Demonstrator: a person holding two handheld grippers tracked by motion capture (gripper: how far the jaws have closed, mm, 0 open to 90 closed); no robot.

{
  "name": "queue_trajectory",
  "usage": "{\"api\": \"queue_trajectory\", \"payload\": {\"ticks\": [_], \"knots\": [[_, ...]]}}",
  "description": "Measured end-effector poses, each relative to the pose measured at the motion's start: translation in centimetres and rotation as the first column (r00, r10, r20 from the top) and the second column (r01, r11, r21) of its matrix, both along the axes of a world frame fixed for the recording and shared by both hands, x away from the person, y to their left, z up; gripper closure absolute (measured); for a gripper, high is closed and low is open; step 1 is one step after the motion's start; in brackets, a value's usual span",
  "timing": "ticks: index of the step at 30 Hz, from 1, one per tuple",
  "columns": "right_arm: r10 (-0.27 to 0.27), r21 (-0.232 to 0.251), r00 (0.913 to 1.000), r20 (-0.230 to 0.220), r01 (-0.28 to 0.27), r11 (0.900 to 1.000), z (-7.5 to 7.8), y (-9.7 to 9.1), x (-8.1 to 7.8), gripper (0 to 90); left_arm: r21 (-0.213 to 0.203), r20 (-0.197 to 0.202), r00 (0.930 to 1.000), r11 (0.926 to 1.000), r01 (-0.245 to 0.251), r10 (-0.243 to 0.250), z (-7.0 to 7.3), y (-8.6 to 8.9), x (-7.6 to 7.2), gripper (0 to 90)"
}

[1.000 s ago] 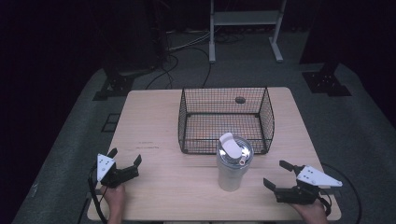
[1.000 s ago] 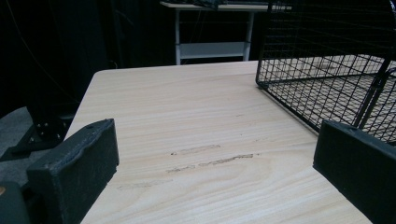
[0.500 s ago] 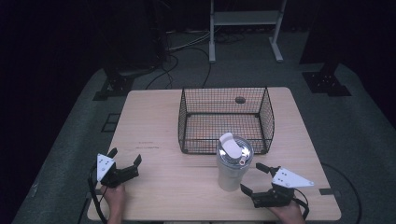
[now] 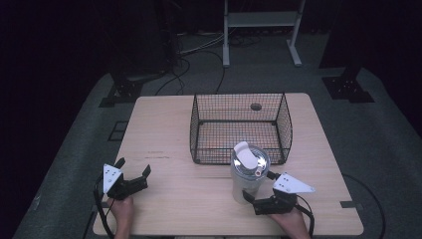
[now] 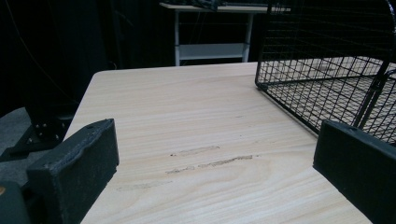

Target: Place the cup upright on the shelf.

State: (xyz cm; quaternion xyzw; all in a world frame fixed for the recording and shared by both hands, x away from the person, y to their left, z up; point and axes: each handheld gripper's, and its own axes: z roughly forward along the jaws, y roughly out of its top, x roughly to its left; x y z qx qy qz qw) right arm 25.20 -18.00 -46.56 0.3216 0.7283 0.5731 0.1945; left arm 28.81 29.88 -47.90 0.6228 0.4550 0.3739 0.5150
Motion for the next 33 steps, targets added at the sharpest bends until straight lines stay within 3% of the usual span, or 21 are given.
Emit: {"api": "queue_trajectory", "payload": {"ticks": [11, 16, 20, 33], "knots": [[-0.024, 0.059, 0.9984, 0.052, 0.021, 0.998, 0.0, 1.9, 1.1, 0.7, 0.0, 0.004, 1.0, 1.0, 0.002, -0.002, 0.0, 0.0, 0.0, 0.0], [-0.02, 0.08, 0.9987, 0.047, 0.016, 0.9966, -0.1, 2.3, 1.1, 1.8, 0.0, 0.004, 1.0, 1.0, 0.002, -0.002, 0.0, 0.0, 0.0, 0.0], [-0.028, 0.081, 0.9973, 0.068, 0.022, 0.9965, -0.2, 2.2, 1.0, 6.2, 0.001, 0.004, 1.0, 1.0, 0.001, -0.001, 0.0, 0.0, 0.0, 0.0], [-0.038, 0.085, 0.9937, 0.106, 0.029, 0.996, -0.4, 2.2, 0.9, 7.6, 0.0, 0.003, 1.0, 1.0, 0.0, 0.0, 0.0, 0.0, 0.0, 0.0]]}}
